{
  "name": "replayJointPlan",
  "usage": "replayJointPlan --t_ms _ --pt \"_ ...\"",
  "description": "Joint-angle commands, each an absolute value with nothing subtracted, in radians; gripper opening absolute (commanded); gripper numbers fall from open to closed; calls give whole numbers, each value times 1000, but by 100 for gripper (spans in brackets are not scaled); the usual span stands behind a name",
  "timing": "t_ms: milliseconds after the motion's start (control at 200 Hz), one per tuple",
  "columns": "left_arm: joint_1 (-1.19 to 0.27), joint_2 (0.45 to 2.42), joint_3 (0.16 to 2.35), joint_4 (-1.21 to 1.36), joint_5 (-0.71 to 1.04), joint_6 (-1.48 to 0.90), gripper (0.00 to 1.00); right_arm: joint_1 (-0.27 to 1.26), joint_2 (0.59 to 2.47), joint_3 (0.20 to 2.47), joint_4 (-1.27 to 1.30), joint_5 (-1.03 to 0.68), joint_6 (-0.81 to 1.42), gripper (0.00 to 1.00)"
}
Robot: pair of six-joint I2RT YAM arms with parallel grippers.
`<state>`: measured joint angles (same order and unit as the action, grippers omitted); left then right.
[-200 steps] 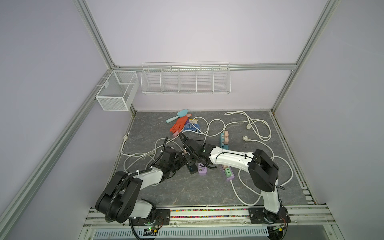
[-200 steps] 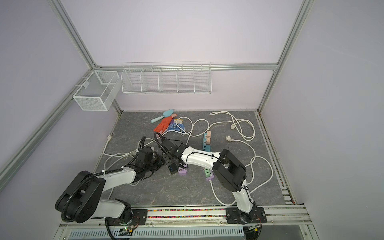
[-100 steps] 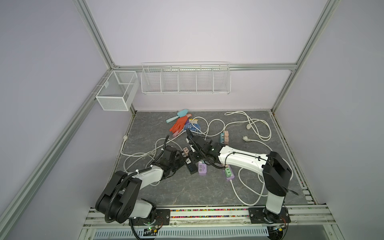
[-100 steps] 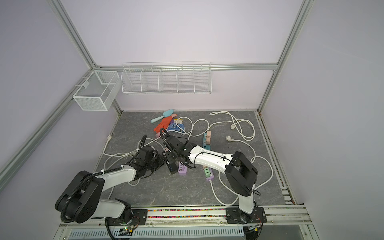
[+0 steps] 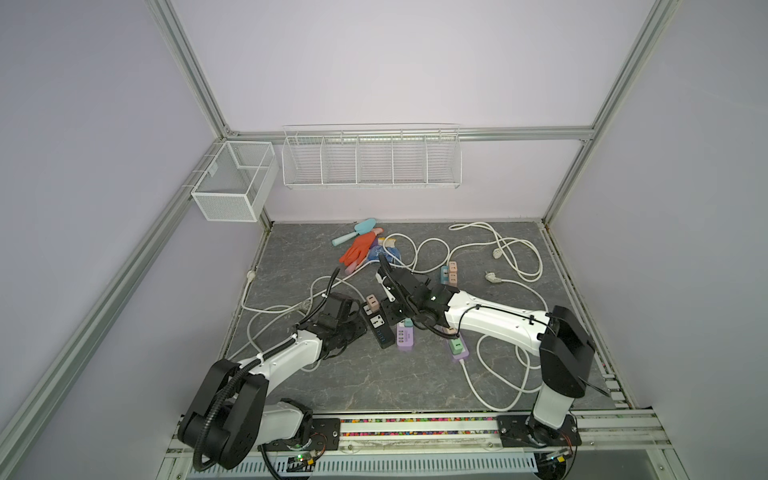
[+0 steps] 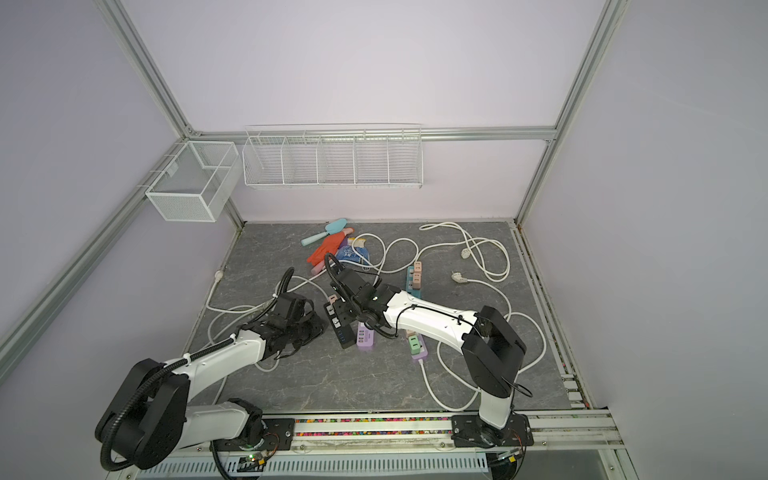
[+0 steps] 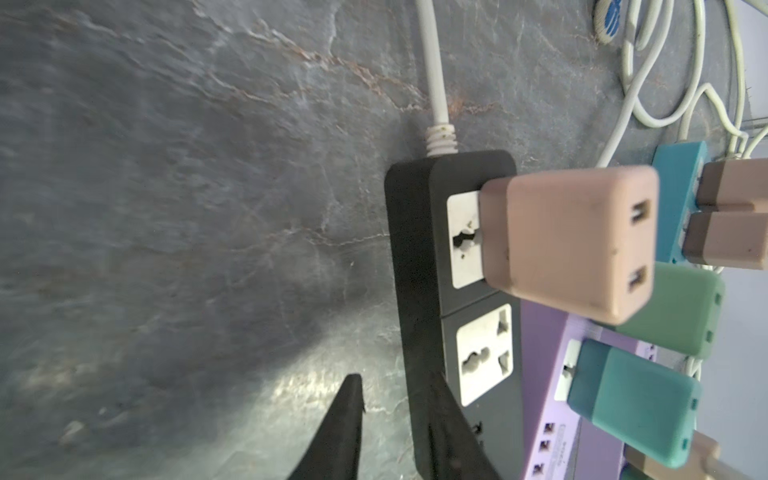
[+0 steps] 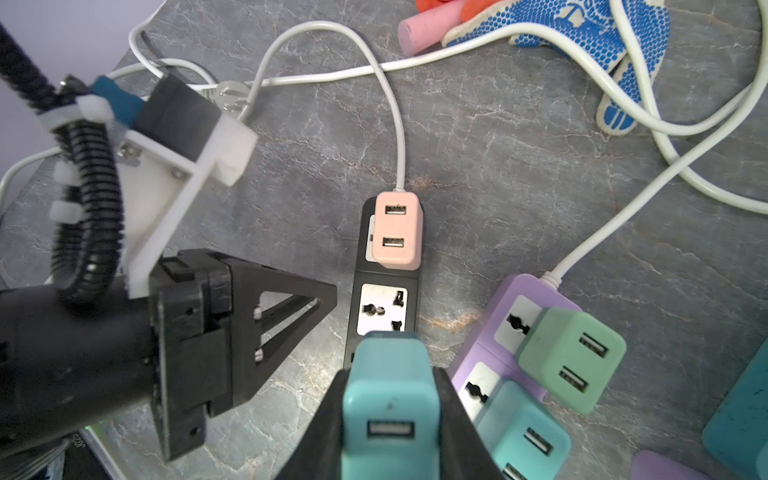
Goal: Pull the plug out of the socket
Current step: 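Set the teal adapter on the table with the right gripper while the left draws back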
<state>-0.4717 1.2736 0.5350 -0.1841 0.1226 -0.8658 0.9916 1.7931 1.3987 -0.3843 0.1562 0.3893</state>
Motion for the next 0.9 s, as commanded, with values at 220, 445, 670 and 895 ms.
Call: replayJointPlan --t_ms 220,445,670,895 --pt "-472 975 558 -396 -31 -796 35 1014 1736 1384 -389 124 389 16" --pt "-470 805 552 -521 -127 -777 39 1047 1765 1383 -334 56 432 16" --pt "-470 690 540 -606 -157 -785 43 1077 1828 1377 -214 -19 499 17" --pt "-470 633 541 -680 -189 -789 45 1088 1922 1415 -134 -35 577 17"
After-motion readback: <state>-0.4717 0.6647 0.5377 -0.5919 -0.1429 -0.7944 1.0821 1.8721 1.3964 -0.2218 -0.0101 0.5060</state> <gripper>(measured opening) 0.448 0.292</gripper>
